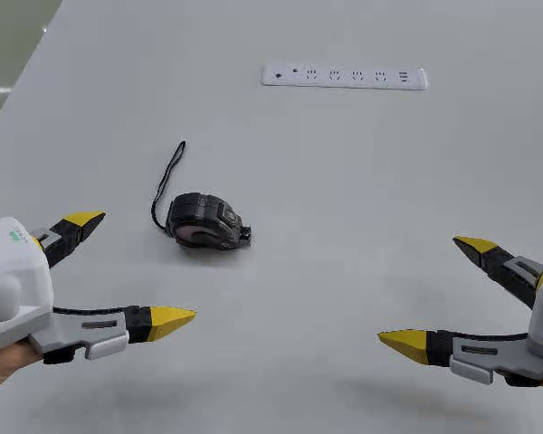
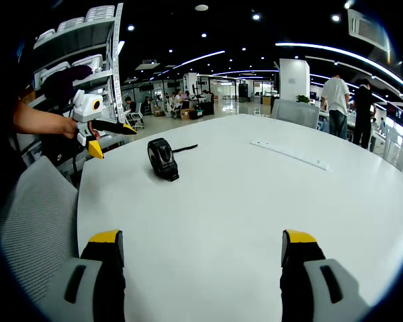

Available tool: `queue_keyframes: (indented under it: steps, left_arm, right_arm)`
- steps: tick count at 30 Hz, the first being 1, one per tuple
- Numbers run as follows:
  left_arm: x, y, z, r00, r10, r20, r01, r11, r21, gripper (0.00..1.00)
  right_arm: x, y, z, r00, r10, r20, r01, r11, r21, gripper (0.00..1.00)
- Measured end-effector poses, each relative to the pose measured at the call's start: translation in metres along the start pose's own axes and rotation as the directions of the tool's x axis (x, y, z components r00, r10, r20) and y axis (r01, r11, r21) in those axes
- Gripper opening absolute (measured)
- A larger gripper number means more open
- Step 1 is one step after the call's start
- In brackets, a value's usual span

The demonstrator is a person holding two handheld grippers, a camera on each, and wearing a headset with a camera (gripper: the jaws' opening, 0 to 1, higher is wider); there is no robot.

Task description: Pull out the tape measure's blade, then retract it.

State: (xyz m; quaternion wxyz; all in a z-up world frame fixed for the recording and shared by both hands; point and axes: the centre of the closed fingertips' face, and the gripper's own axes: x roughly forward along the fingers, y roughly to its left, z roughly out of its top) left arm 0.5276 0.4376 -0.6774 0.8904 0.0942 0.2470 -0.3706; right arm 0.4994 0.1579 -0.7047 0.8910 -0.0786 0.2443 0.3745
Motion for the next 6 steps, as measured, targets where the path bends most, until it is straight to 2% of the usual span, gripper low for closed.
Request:
queue_keyframes:
  steps: [6]
  left_arm:
    - [-0.0006, -0.0003, 0.0008, 1.0000, -0.004, 0.002, 0.004, 1.000, 0.000, 1.00]
  right_arm:
    - [-0.0003, -0.0003, 0.0009, 1.0000, -0.002, -0.003, 0.002, 1.000, -0.004, 1.00]
